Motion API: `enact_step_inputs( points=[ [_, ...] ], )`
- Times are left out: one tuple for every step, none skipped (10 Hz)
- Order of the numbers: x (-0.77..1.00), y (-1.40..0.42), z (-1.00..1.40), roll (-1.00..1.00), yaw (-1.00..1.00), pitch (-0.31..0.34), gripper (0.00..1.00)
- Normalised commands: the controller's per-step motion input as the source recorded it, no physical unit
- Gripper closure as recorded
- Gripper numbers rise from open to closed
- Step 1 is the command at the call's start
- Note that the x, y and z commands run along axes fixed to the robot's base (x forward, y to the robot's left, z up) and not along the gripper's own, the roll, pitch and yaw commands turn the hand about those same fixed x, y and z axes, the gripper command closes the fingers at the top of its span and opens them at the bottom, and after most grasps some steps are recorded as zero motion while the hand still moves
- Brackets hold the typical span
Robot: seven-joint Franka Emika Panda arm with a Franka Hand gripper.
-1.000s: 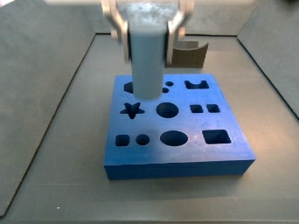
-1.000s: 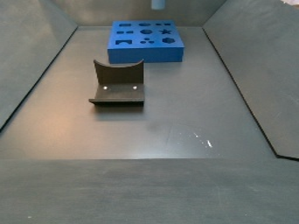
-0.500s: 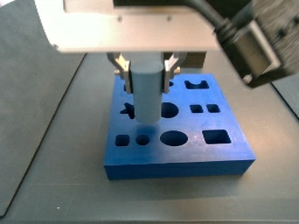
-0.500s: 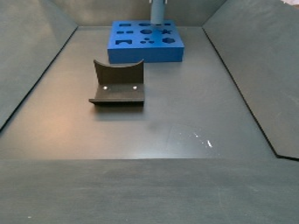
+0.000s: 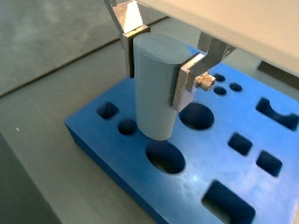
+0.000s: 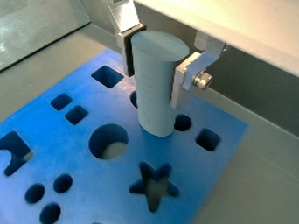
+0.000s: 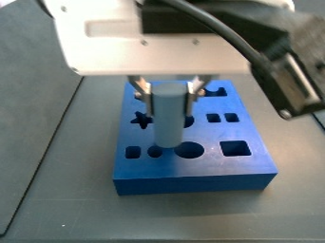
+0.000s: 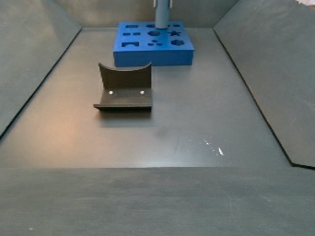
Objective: Insert the oval object.
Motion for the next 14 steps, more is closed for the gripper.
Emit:
enact_step_inputs(
  points=[
    [0.68,-0.03,-0.29,0.00,-0.05,0.044,1.00],
    [0.55,-0.12,-0.34,-0.04,-0.05,0.000,1.00],
    [0.45,-0.16,-0.36,-0.05,-0.07,0.000,1.00],
    [0.28,-0.23,-0.37,-0.07,-0.06,-0.031,1.00],
    [0.28,-0.21,-0.41,-0.02,-0.05,-0.033,1.00],
    [0.27,-0.05,-0.43,0.05,-0.06,0.000,1.00],
    [0.00,0.00,-0.61,0.13,-0.06,-0.071,1.00],
    [-0.17,0.00,-0.62,0.07,-0.09,-0.096,1.00],
    [-0.35,0.00,-0.52,0.00,-0.15,-0.093,1.00],
    [-0.27,0.00,-0.47,-0.01,-0.14,-0.080,1.00],
    [-0.15,0.00,-0.47,0.00,-0.14,-0.077,1.00],
    [-0.02,0.00,-0.53,0.04,-0.17,-0.084,1.00],
    [0.00,0.00,-0.52,0.05,-0.25,-0.086,1.00],
    [0.00,0.00,-0.44,0.02,-0.22,-0.070,1.00]
  ],
)
